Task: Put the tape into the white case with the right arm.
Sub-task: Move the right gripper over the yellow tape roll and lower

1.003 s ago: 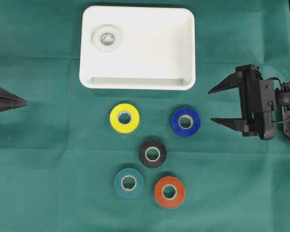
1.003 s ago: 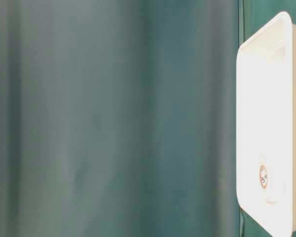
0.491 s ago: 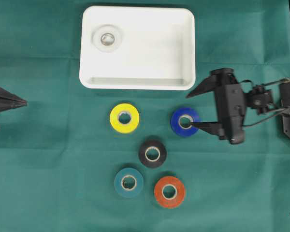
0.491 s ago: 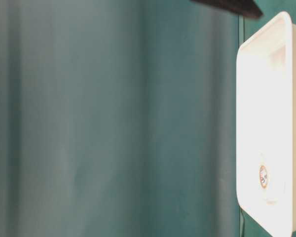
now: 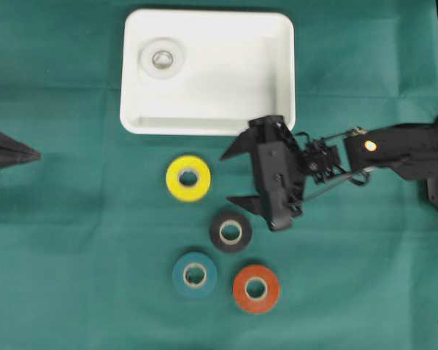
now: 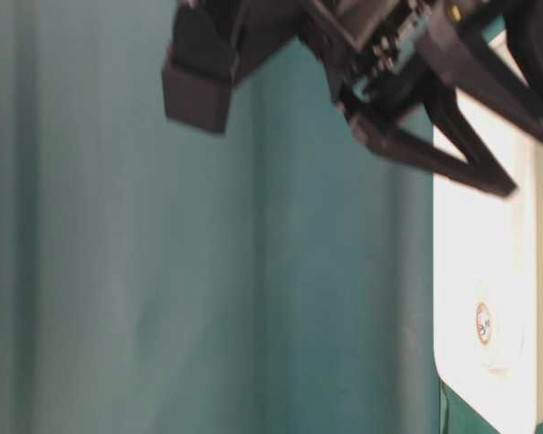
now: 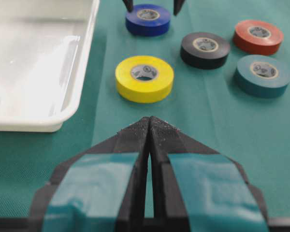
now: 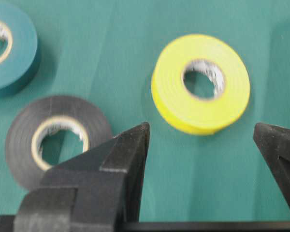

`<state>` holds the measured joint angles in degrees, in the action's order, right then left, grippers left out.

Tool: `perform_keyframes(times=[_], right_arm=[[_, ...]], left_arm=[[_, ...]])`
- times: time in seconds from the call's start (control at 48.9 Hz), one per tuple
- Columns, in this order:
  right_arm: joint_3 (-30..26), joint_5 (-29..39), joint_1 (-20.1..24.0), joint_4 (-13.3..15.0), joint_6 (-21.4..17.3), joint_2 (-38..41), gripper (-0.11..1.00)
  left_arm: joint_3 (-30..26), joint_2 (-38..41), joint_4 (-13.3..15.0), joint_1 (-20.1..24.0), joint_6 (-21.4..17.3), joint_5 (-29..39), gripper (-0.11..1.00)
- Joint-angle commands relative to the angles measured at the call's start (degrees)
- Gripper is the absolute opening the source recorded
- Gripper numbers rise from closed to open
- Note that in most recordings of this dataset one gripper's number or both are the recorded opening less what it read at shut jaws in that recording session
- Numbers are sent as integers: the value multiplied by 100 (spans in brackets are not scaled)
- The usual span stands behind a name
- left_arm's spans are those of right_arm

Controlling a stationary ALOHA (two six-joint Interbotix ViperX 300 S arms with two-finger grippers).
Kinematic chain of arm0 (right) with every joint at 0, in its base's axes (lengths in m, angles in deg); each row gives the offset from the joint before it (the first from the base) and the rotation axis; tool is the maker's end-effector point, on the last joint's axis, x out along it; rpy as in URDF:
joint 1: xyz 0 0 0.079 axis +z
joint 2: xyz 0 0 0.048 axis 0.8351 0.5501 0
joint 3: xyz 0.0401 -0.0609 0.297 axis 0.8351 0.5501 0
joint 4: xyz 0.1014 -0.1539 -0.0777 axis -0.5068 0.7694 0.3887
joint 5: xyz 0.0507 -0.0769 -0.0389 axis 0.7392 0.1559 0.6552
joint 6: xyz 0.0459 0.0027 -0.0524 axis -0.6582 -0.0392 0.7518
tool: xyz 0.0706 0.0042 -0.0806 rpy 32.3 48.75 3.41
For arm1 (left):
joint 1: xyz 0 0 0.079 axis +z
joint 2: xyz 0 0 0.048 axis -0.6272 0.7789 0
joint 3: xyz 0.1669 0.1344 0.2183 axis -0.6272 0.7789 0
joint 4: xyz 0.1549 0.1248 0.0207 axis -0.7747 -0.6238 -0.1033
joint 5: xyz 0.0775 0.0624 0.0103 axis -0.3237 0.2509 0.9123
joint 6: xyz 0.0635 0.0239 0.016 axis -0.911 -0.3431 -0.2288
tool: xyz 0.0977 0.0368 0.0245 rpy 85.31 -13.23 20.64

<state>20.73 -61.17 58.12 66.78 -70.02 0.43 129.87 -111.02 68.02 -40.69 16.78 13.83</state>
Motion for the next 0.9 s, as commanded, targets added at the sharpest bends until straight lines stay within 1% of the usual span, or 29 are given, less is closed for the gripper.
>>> perform_keyframes(times=[0.0, 0.471, 0.634, 0.88], right_arm=[[-325, -18, 62, 9, 0, 97, 67], [-1099, -18, 167, 9, -35, 826, 67], [-1248, 0, 193, 9, -35, 967, 67], [-1354, 272, 202, 9, -44, 1081, 67]], left_arm=[[-70, 53, -9, -18, -9, -35, 0], [-70, 53, -9, -9, -9, -26, 0], [-70, 53, -9, -18, -9, -26, 0], [-79, 53, -9, -9, -9, -26, 0]])
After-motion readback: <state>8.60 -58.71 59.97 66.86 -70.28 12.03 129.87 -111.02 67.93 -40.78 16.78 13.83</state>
